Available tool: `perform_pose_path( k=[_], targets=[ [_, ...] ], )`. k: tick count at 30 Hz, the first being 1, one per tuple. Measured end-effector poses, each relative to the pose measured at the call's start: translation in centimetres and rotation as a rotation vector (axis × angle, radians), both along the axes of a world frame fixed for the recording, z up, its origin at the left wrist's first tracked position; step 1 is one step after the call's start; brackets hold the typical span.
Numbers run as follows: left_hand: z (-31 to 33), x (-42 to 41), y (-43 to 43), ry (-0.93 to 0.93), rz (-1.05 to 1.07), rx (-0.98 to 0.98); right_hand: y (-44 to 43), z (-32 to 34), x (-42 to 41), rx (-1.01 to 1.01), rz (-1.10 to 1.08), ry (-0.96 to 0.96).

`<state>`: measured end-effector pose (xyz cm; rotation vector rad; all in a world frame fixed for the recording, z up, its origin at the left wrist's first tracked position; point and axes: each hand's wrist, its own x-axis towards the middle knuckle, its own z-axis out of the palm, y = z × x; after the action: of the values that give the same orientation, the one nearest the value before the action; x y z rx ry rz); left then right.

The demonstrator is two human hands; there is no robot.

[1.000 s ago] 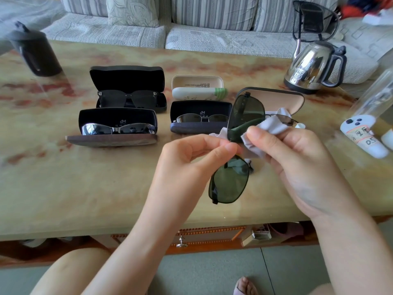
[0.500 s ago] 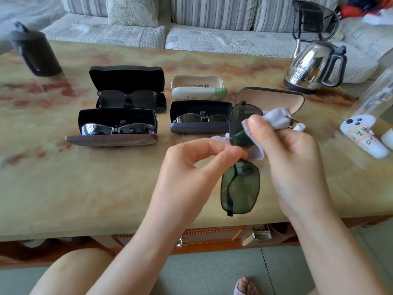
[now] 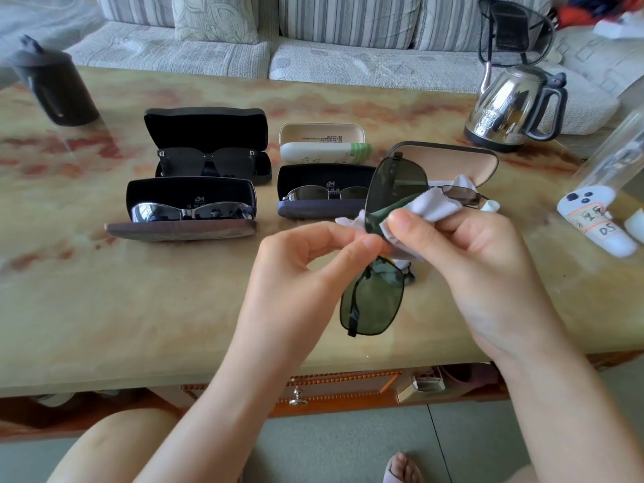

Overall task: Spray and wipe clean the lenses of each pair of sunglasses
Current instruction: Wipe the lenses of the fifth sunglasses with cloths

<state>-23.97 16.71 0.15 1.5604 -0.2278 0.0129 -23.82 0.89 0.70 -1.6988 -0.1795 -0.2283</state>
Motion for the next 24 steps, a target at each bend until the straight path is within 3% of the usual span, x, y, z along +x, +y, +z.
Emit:
perform_pose_path(
  k=[6, 16, 24],
  targets=[
    [0.3, 0.0, 0.1, 0.003, -0.019, -0.012, -1.2, 0.6, -0.1, 0.037, 0.139, 0.041],
    [-0.3, -0.2, -0.3, -0.073, 0.010, 0.097, 0.5, 0.0, 0.0, 0.084, -0.027, -0.026],
    [-0.1, -0.4, -0.5, -0.131, -0.011, 0.222, 0.7, 0.6, 0.5, 0.253, -0.119, 0.116]
  ],
)
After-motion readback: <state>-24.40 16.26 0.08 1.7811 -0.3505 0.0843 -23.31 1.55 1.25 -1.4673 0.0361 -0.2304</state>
